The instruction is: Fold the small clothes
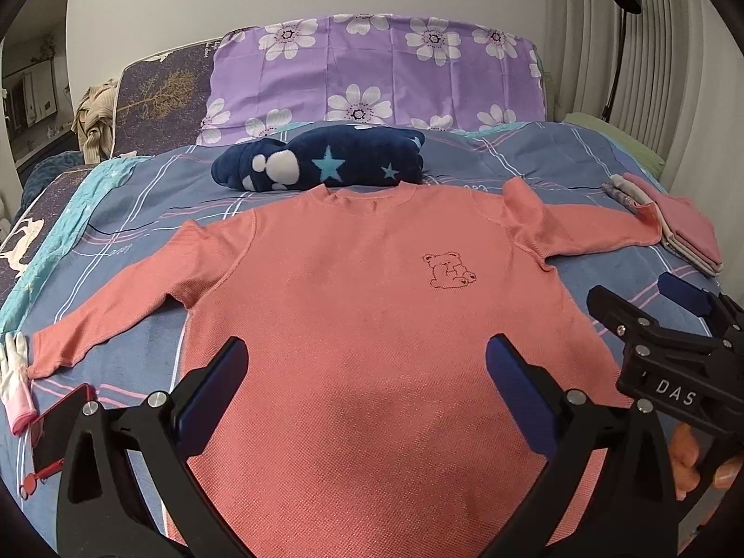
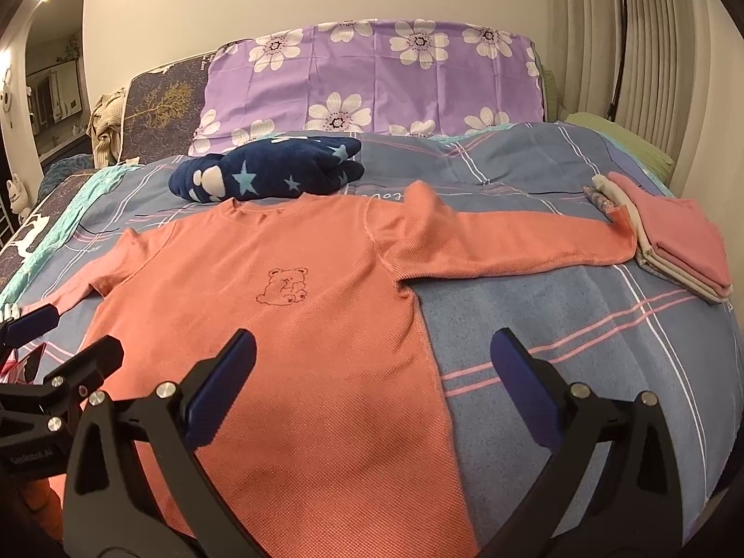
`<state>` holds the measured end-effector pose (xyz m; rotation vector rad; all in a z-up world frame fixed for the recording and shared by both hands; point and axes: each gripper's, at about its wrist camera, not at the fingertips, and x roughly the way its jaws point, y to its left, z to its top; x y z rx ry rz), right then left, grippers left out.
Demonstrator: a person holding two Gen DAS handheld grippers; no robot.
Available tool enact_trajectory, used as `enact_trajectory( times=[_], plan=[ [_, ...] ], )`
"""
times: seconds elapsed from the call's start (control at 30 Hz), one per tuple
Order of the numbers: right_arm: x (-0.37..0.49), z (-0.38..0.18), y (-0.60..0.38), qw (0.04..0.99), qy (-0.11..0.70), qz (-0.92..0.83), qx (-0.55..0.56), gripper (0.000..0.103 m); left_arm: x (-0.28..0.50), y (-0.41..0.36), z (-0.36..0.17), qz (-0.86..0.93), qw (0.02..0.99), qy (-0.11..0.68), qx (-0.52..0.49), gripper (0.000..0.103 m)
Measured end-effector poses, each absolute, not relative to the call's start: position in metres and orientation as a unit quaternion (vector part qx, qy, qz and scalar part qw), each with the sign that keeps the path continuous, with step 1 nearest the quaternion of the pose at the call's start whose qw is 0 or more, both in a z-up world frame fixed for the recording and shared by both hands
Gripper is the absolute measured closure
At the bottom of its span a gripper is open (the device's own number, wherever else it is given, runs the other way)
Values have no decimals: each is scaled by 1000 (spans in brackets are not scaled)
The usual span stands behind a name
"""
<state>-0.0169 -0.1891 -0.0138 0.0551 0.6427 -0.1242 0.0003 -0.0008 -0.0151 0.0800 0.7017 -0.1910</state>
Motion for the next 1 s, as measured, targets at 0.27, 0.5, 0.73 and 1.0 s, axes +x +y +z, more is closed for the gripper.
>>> enact_trajectory(
  times=[0.27,0.5,0.73,1.0],
  plan=[
    [-19,-13,-190,945,320,-63,36,2,-7,2,-12,-98,939,328,38,1],
    [-22,-12,-190,946,316,-63,32,2,-5,9,-13,-105,938,330,17,1],
    [-23,-12,-187,948,313,-62,20,2,-7,13,-12,-100,940,326,13,1],
    [-17,-12,-187,947,315,-69,8,2,0,21,-14,-106,935,339,-7,1]
  ],
)
